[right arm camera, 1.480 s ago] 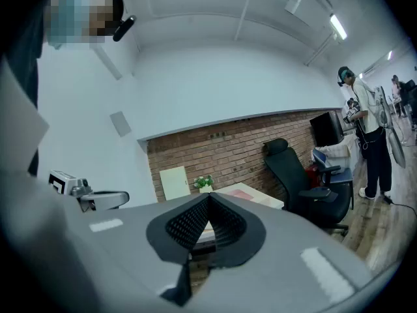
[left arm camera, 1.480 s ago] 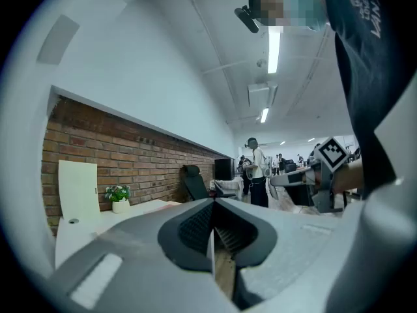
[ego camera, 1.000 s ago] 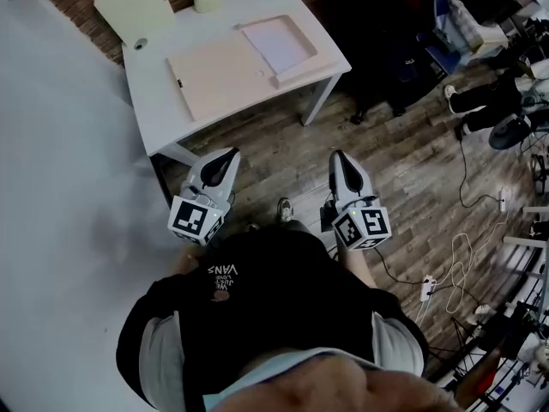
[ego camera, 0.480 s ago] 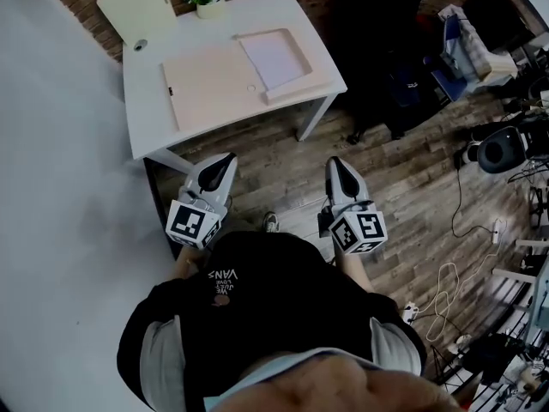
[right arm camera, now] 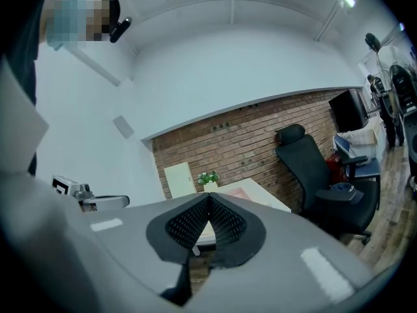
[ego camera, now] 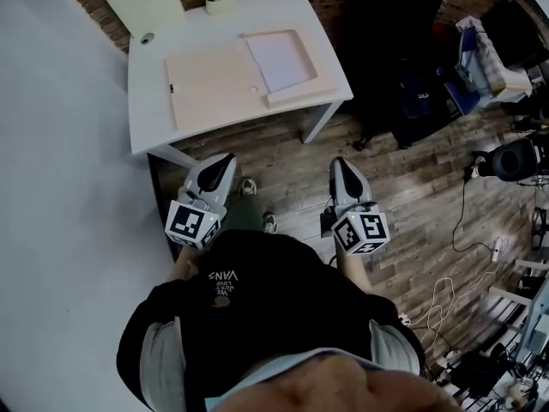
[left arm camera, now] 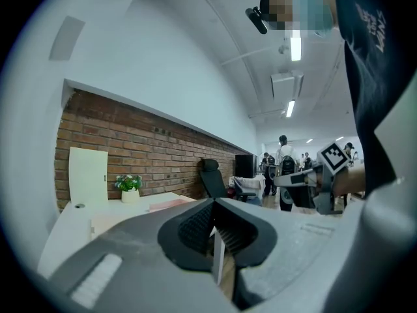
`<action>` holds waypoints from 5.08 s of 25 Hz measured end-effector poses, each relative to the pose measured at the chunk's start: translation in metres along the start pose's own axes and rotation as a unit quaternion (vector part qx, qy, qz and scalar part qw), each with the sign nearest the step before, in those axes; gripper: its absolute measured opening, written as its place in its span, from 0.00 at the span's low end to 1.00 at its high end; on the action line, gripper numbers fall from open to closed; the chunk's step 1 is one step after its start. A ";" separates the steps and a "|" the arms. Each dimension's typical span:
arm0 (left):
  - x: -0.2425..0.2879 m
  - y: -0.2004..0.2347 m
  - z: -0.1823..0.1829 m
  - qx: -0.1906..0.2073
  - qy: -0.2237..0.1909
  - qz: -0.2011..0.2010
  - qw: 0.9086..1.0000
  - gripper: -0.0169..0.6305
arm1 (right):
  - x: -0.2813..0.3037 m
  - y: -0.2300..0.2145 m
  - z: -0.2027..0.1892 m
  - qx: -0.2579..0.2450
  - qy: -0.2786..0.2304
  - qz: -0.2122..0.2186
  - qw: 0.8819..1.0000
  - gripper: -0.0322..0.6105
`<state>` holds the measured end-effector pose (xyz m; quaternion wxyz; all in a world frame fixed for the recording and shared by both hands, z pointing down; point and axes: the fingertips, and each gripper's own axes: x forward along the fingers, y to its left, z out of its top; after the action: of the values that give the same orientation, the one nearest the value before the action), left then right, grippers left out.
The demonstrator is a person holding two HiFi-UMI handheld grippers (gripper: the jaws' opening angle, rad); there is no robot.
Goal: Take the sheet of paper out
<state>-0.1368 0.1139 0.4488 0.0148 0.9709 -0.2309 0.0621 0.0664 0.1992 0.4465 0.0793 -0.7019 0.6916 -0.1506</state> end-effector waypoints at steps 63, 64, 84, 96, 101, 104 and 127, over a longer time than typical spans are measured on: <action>0.208 0.186 -0.014 -0.076 0.054 -0.037 0.995 0.03 | 0.249 -0.084 0.063 -0.017 -0.004 -0.036 0.999 0.05; 0.211 0.186 -0.015 -0.082 0.055 -0.029 0.995 0.03 | 0.253 -0.087 0.065 -0.018 -0.002 -0.028 0.999 0.05; 0.253 0.176 -0.060 -0.156 0.106 0.101 0.977 0.03 | 0.309 -0.128 0.070 -0.024 0.053 0.097 0.994 0.05; 0.269 0.166 -0.107 -0.245 0.156 0.120 0.949 0.08 | 0.318 -0.141 0.072 -0.023 0.070 0.125 0.989 0.05; 0.277 0.162 -0.132 -0.282 0.191 0.123 0.932 0.19 | 0.320 -0.147 0.071 -0.020 0.071 0.129 0.989 0.05; 0.282 0.157 -0.143 -0.312 0.211 0.121 0.918 0.27 | 0.321 -0.151 0.072 -0.018 0.073 0.128 0.989 0.05; 0.312 0.152 -0.180 -0.500 0.277 0.054 0.819 0.43 | 0.340 -0.177 0.074 -0.011 0.073 0.122 0.990 0.05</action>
<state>0.0504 -0.1505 0.6668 0.5580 0.7579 -0.2682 0.2056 0.2571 -0.1404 0.4678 0.0385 -0.6001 0.7776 -0.1834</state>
